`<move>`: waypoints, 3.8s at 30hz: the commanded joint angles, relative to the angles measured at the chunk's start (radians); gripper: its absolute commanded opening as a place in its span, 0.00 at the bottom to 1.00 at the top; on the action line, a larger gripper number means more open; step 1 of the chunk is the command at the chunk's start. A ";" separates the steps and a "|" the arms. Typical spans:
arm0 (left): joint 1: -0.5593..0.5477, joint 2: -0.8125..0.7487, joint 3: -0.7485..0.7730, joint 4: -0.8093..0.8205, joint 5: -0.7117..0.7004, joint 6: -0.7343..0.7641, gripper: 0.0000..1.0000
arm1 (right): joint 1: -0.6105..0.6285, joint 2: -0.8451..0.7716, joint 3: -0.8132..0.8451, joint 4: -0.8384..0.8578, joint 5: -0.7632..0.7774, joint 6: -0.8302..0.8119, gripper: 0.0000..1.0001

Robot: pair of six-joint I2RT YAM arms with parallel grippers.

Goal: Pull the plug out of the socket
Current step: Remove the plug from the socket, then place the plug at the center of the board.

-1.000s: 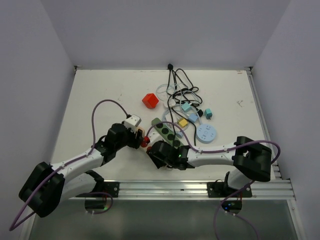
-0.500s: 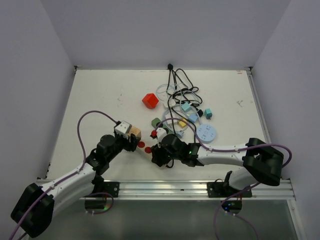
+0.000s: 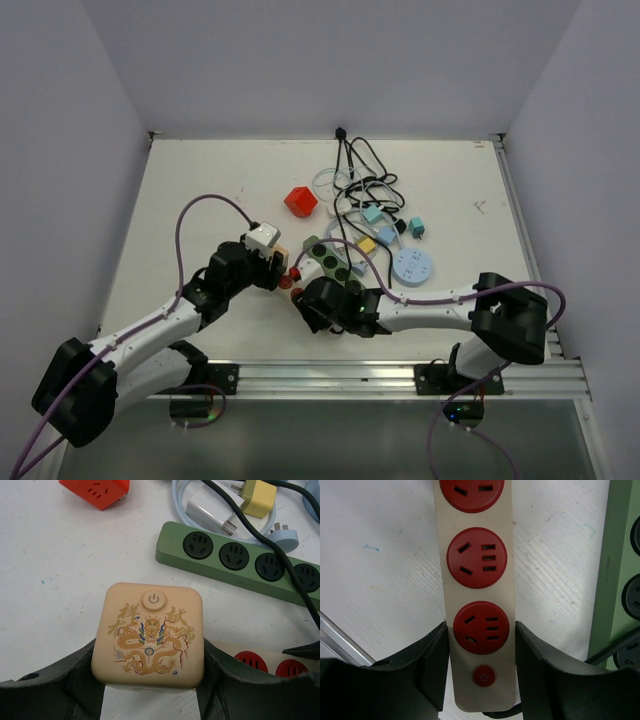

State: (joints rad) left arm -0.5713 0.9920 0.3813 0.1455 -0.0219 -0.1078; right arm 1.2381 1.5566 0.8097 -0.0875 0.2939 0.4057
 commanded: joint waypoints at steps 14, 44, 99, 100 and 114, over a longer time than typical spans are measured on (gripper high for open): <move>0.050 -0.144 0.002 0.367 -0.131 -0.041 0.00 | -0.037 -0.052 -0.158 0.001 -0.330 0.117 0.00; 0.053 -0.210 -0.067 0.530 0.056 -0.003 0.00 | -0.104 -0.026 -0.141 -0.014 -0.408 0.113 0.00; -0.017 -0.079 0.033 0.436 -0.222 0.051 0.00 | -0.074 -0.144 -0.061 -0.132 -0.253 0.088 0.65; 0.003 -0.072 0.042 0.425 -0.220 0.010 0.00 | -0.074 -0.161 -0.072 -0.133 -0.246 0.088 0.69; 0.155 0.261 0.240 0.263 -0.311 -0.125 0.02 | -0.074 -0.444 -0.176 -0.110 -0.122 0.050 0.91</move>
State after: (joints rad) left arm -0.4503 1.1786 0.5579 0.4313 -0.2901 -0.1673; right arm 1.1603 1.1858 0.6601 -0.2115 0.1139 0.4747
